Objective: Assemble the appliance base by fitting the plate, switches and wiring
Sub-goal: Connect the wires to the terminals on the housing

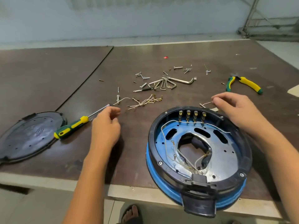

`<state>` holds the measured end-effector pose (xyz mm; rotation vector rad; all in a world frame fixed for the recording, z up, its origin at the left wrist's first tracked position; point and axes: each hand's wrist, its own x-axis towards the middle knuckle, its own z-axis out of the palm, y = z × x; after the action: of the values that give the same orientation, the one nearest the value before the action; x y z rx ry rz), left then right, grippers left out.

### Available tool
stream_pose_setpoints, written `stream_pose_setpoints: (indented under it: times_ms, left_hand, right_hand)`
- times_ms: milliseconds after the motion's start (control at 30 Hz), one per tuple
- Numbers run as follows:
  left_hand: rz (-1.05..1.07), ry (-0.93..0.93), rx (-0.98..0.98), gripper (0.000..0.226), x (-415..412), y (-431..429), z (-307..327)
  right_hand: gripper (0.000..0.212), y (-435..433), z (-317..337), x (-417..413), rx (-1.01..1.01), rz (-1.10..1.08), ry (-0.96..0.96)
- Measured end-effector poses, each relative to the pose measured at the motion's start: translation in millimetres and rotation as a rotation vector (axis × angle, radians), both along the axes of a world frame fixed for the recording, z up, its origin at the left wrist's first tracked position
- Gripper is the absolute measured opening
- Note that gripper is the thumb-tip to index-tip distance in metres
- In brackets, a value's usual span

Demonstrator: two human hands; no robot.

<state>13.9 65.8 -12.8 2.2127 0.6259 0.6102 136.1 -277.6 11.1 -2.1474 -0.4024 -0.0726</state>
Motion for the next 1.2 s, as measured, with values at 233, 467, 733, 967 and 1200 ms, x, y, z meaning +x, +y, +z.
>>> stream_pose_setpoints:
  times_ms: [233, 467, 733, 967, 1200]
  left_hand:
    - [-0.240, 0.180, 0.303, 0.030, 33.5, 2.6, -15.8]
    - [-0.341, 0.364, 0.583, 0.031, 105.4, -19.1, -4.5]
    - [-0.254, 0.200, 0.496, 0.030, 116.0, -22.6, -9.4]
    - [-0.102, -0.165, 0.141, 0.036, 99.3, -32.4, 2.1]
    - [-0.026, -0.395, -0.147, 0.032, 83.1, -36.9, 6.9]
  right_hand:
    - [0.049, -0.3, -8.5, 1.6, 0.012, 0.059, 0.251]
    - [0.015, -3.1, -16.3, 20.7, -0.087, 0.075, 0.092]
    - [0.016, -6.8, -17.4, 26.7, -0.107, 0.038, 0.063]
    - [0.016, -7.2, -17.0, 23.5, -0.108, 0.061, 0.066]
    - [0.016, -6.1, -13.7, 20.2, -0.102, 0.054, 0.067]
